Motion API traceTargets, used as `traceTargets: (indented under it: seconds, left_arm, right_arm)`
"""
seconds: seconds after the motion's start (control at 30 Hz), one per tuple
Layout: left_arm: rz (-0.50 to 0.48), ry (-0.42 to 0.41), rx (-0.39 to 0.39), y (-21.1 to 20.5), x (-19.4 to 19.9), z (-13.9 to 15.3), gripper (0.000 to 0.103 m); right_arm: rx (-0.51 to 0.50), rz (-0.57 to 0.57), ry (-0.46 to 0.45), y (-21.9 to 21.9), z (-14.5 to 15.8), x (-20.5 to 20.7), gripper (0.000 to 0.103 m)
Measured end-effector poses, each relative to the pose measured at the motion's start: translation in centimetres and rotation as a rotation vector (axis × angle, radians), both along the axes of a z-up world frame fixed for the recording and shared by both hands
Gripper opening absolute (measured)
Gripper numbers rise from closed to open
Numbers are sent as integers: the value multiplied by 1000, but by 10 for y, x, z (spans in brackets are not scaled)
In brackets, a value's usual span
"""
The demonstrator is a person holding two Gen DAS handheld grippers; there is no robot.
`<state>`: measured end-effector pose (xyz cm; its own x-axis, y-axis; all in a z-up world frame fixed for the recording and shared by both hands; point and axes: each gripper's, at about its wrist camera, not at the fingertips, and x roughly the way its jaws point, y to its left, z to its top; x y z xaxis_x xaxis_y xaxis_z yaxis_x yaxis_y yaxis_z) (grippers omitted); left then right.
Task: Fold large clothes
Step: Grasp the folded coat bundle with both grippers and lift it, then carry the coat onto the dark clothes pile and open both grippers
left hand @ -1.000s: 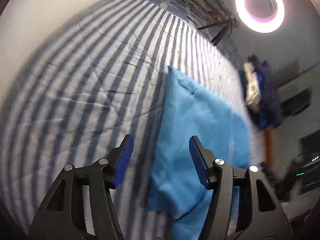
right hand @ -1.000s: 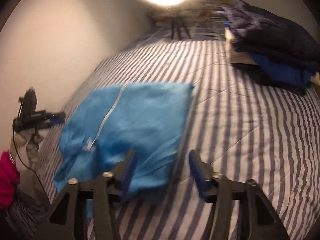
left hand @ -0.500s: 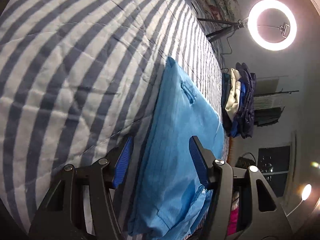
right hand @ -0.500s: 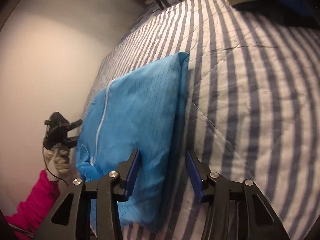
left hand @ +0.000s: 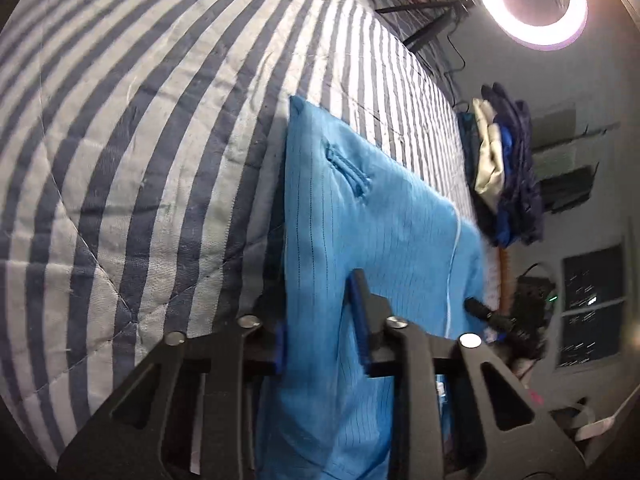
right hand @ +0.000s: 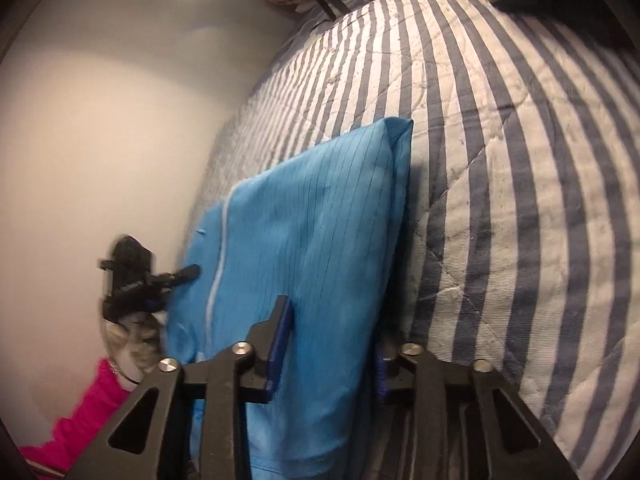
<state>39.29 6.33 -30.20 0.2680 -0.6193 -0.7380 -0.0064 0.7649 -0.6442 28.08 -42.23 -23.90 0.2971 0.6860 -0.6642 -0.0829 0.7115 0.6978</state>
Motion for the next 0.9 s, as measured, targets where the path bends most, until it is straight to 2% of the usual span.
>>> traceTargets:
  seconds: [0.07, 0.17, 0.27, 0.37, 0.53, 0.73, 0.9]
  left_arm:
    - [-18, -38, 62, -9, -4, 9, 14]
    - [-49, -120, 160, -27, -13, 30, 7]
    - [-53, -170, 212, -38, -21, 44, 6]
    - [-48, -201, 225, -48, -29, 56, 5]
    - [-64, -252, 243, -65, -41, 75, 4]
    - [-100, -319, 245, -91, -52, 100, 4]
    - [-145, -378, 227, -125, -56, 123, 3]
  right_arm:
    - [-59, 13, -17, 8, 7, 0, 17]
    - [-155, 37, -60, 28, 25, 1, 7]
    - [-263, 59, -103, 47, 44, -3, 4]
    - [-346, 67, -129, 61, 58, -8, 3]
    - [-548, 116, -227, 85, 89, -26, 3]
    - [-684, 109, -281, 85, 113, -35, 3]
    - [-751, 83, -337, 70, 137, -46, 3]
